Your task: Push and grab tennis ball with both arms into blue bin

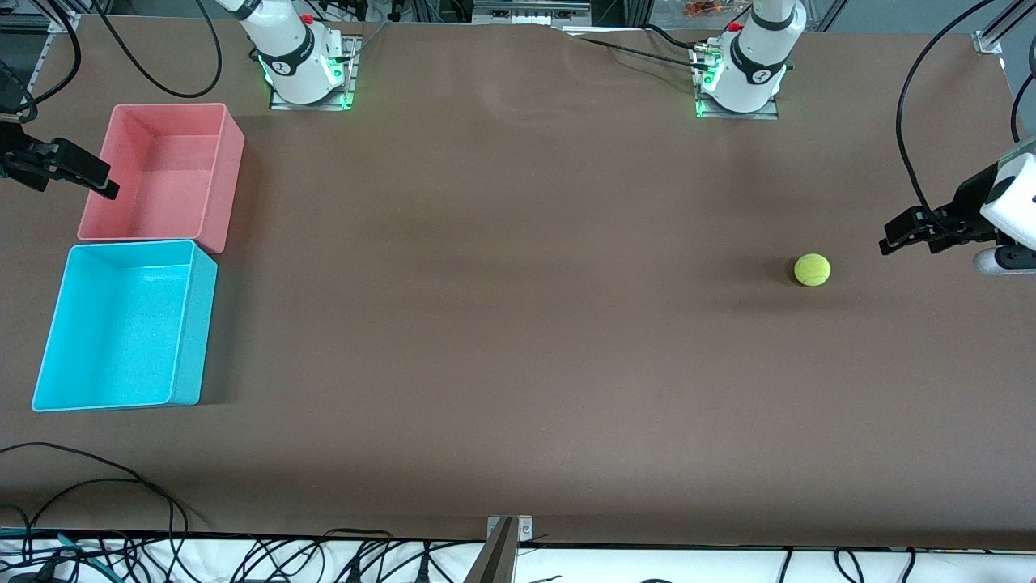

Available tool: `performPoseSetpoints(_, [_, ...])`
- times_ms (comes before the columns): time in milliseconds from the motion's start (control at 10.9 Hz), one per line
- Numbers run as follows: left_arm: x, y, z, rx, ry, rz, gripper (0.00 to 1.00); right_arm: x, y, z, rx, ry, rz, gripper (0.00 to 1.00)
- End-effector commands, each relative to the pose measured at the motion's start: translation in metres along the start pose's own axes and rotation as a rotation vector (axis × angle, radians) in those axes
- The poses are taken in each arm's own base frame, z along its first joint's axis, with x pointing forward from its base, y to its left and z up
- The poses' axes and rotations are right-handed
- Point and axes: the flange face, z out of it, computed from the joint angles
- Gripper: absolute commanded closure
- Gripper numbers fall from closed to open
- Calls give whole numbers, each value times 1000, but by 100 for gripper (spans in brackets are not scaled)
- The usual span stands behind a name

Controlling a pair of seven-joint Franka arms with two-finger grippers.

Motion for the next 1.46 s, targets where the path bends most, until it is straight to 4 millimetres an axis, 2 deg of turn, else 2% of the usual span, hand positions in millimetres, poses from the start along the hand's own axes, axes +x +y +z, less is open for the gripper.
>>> performPoseSetpoints(0, [6, -25, 3, -29, -17, -170, 98, -1, 0, -7, 19, -2, -5, 0])
performPoseSetpoints(183, [9, -47, 10, -20, -30, -236, 100, -1, 1, -7, 19, -2, -3, 0])
performPoseSetpoints(274, [10, -54, 22, 14, -51, -286, 100, -1, 0, -7, 19, -2, -5, 0])
performPoseSetpoints(365, [14, -72, 28, 32, -56, -346, 100, -1, 0, -7, 19, -2, -3, 0])
performPoseSetpoints(457, [17, -96, 43, 69, -78, -441, 100, -1, 0, -7, 20, 0, -2, 0])
performPoseSetpoints(548, [16, -130, 55, 45, -96, -614, 100, -1, 1, -7, 19, 0, 0, 0])
performPoseSetpoints(731, [16, -142, 65, 43, -114, -894, 100, -1, 1, -7, 21, 0, 0, 0])
performPoseSetpoints(913, [19, -149, 90, 64, -154, -1106, 100, -1, 0, -7, 21, 0, -2, 0])
performPoseSetpoints(1096, [21, -176, 124, 72, -173, -1172, 100, -1, 0, -7, 20, 0, -2, 0])
performPoseSetpoints(1370, [-10, -183, 205, 54, -110, -1236, 100, -1, 0, -7, 19, 0, -2, 0])
